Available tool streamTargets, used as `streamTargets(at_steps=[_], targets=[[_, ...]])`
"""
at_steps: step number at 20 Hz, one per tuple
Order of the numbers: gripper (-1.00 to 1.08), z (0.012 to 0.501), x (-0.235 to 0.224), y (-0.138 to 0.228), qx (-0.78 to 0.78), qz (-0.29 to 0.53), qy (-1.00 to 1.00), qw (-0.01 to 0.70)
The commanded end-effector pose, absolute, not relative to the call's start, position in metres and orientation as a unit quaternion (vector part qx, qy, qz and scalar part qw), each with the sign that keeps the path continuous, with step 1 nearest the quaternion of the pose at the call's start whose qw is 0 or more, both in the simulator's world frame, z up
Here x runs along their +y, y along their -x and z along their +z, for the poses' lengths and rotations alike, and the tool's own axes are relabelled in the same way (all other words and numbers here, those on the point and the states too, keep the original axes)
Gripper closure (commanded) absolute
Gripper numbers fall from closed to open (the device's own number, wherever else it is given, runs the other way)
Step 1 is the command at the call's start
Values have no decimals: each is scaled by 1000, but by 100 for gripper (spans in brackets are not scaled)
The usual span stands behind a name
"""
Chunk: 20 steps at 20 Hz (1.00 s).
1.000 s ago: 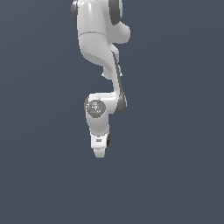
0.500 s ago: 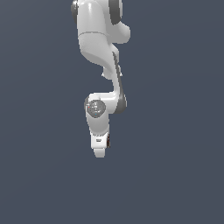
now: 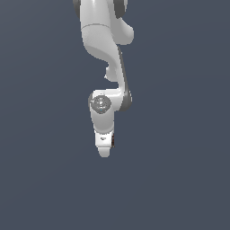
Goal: Pick up the object and move it to a goal position.
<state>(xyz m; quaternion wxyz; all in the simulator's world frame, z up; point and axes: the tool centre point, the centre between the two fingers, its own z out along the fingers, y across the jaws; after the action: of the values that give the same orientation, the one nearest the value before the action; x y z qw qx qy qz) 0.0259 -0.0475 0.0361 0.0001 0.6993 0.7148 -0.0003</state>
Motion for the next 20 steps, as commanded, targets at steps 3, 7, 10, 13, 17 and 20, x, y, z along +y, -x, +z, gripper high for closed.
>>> streamTargets(at_steps=[3,7,10,13,17,20], targets=[[108,56,-39,-11,715,-1,-699,1],[108,79,-28,7,715,-1,-699,1],[108,100,-19,22,715,-1,-699,1],[108,120,-10,37,715,-2,-699,1],[108,147,2,57,715,-2,-699,2],[108,168,11,72,715,-2,-699,2]])
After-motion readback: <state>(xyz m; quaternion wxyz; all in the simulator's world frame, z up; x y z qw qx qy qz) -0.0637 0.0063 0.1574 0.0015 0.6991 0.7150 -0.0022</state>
